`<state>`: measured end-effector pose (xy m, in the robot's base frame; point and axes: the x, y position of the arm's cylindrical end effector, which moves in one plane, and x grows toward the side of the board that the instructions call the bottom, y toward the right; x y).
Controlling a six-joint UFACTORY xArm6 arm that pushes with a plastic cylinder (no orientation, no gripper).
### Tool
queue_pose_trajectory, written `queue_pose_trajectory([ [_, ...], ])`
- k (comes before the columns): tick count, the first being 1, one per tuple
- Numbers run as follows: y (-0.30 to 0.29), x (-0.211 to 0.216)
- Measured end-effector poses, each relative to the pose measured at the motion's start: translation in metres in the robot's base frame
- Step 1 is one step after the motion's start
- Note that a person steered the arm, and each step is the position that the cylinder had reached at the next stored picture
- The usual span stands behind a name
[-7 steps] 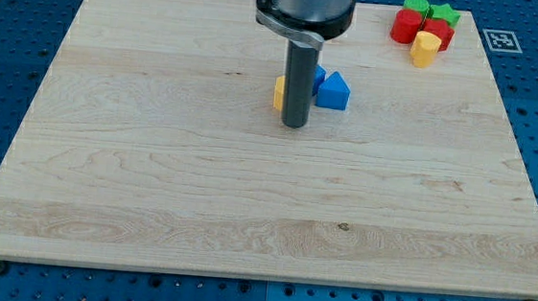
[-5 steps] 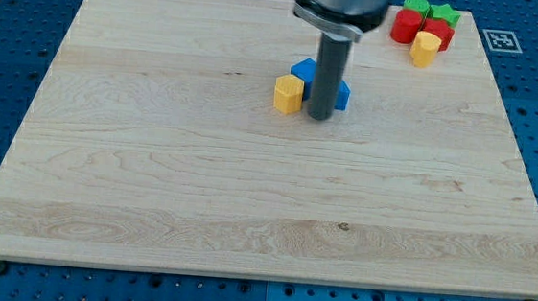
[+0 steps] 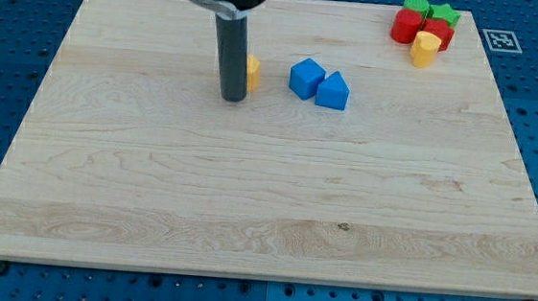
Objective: Move the yellow hexagon diagonally to the top left of the blue cube
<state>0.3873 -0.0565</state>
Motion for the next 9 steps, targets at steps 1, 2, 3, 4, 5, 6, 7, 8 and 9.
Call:
queue_pose_trajectory([
  [1, 0.002, -0.013],
  [2, 0.003, -0.013],
  [3, 0.003, -0.02],
  [4, 0.003, -0.026],
  [5, 0.003, -0.026],
  [6, -0.002, -0.026],
  [7, 0.009, -0.03],
  [8, -0.014, -0.03],
  [9, -0.033, -0.031],
])
